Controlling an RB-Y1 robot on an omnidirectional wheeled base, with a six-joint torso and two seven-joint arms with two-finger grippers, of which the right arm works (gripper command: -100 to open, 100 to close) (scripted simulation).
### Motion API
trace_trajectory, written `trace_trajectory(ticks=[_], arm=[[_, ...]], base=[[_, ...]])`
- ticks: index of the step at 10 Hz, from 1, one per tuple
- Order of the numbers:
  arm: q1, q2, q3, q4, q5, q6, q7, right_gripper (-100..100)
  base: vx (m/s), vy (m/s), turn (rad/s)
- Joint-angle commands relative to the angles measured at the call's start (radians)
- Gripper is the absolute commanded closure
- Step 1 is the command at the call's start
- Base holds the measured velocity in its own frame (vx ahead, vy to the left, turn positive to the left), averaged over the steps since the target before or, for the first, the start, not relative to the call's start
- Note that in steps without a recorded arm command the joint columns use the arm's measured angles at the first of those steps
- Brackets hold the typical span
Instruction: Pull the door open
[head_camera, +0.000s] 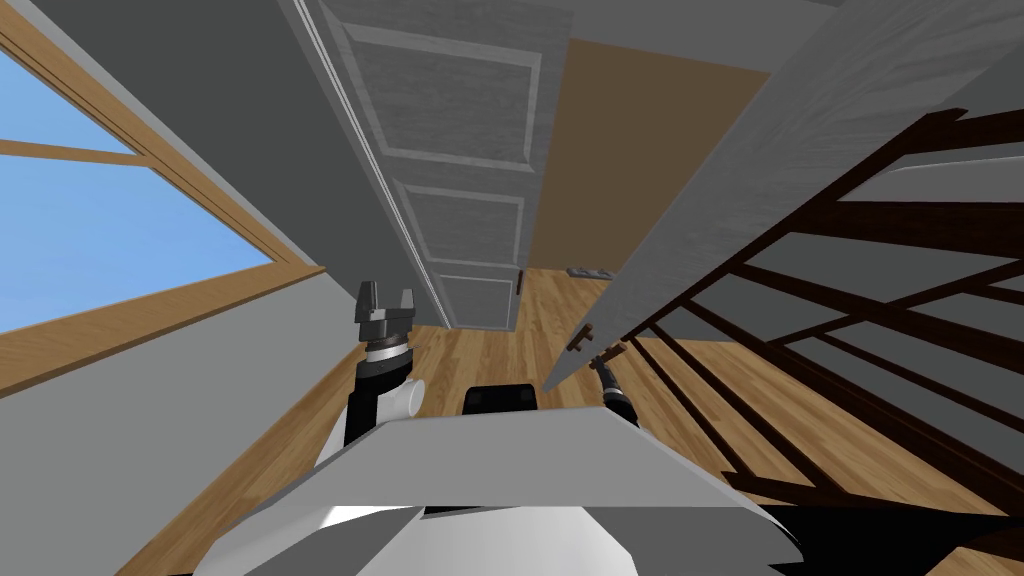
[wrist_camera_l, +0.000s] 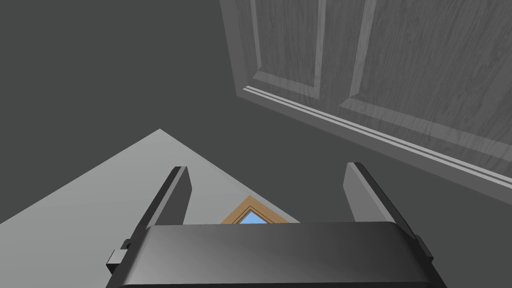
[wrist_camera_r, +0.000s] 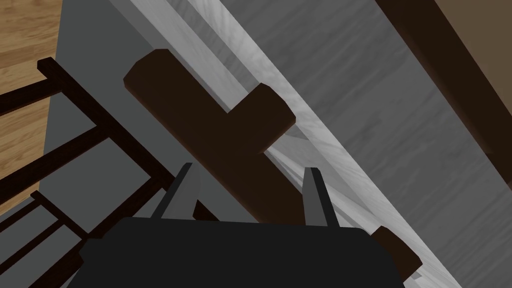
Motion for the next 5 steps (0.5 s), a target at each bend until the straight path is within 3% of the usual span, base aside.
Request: trace_trajectory(ticks=[1,5], arm=[[-0.015,0.006,0.002,-0.011,-0.011,-0.003,-0.037,100],[-0.015,0.006,0.002,-0.011,-0.011,-0.003,-0.037,100]], base=[[-0.013,-0.025,0.025],[-0.007,-0.011,0.009]])
